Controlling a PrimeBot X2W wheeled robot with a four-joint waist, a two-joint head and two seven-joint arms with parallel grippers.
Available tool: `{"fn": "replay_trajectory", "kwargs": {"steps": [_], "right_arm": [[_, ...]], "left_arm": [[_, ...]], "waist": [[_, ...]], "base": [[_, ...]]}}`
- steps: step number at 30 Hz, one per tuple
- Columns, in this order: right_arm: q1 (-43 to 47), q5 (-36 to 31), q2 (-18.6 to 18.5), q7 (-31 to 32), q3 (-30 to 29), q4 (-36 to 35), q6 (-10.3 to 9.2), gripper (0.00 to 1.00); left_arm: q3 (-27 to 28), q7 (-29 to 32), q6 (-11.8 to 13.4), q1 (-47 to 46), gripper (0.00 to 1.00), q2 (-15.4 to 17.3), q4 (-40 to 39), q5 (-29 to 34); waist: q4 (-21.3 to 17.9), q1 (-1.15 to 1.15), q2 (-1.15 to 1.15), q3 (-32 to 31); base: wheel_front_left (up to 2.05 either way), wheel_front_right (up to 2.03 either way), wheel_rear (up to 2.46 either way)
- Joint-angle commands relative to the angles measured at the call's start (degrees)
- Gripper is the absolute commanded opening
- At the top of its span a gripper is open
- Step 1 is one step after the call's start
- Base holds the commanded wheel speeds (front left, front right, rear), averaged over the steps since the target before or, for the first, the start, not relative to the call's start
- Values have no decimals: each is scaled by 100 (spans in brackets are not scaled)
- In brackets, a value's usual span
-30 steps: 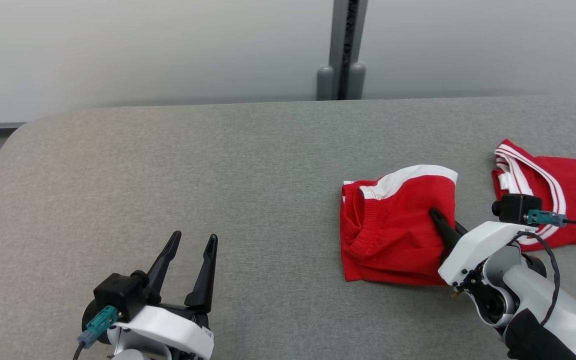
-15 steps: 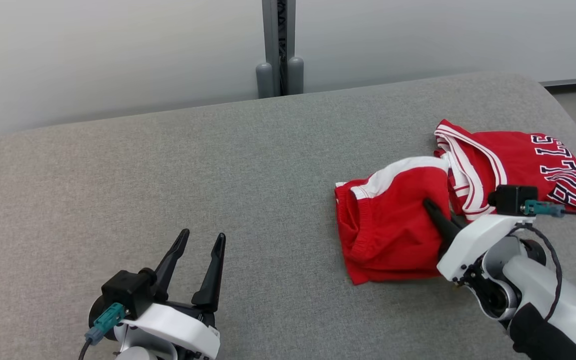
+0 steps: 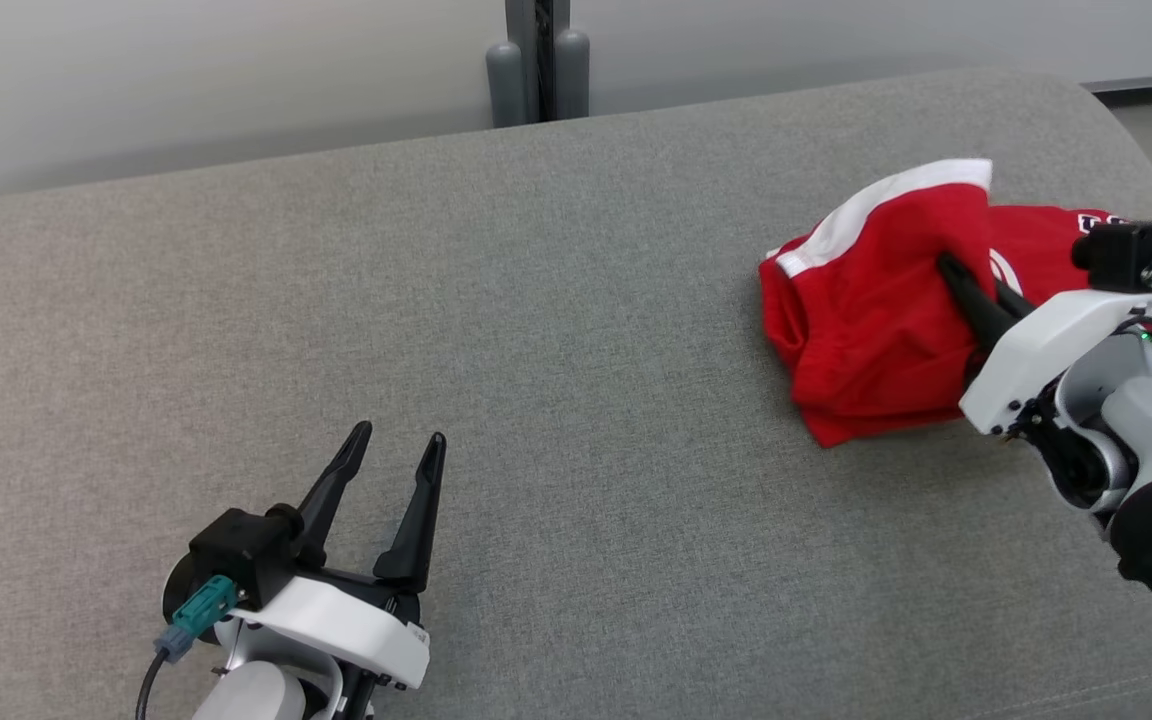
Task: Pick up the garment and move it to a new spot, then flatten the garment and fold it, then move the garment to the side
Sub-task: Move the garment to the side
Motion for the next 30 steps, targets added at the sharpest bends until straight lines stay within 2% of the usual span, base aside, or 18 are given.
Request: {"fn": "replay_trajectory", "kwargs": {"steps": [1, 10, 18, 23, 27, 28, 29, 30], "right_arm": [[-152, -52, -98, 24, 38, 36, 1, 0], [-761, -164, -550, 135, 231, 296, 1, 0], [-1017, -234, -918, 130, 374, 615, 0, 0], [-1144, -373, -1005, -7, 417, 1068, 0, 0], [-1078, -449, -811, -7, 441, 1596, 0, 0], [-1051, -462, -740, -17, 447, 1708, 0, 10], [-1051, -462, -740, -17, 447, 1708, 0, 10], [-1056, -494, -693, -68, 432, 1876, 0, 34]], "left_arm": [[38, 8, -15, -89, 100, 54, -19, 44], [33, 93, -44, -362, 100, 212, -168, 98], [13, 113, -62, -442, 100, 277, -207, 95], [22, 117, -36, -506, 100, 316, -250, 97], [3, 117, -31, -503, 100, 329, -254, 84], [-2, 116, -34, -502, 100, 330, -249, 77], [-2, 116, -34, -502, 100, 330, -249, 77], [-9, 117, -38, -505, 100, 329, -243, 69]], "waist": [[-16, 0, 0, 177], [35, 0, 0, 742], [136, 0, 0, 956], [197, 0, 0, 1038], [238, 0, 0, 1086], [248, 0, 0, 1090], [248, 0, 0, 1090], [258, 0, 0, 1093]], "base": [[0, 0, 0], [0, 0, 0], [0, 0, 0], [0, 0, 0], [0, 0, 0], [0, 0, 0], [0, 0, 0], [0, 0, 0]]}}
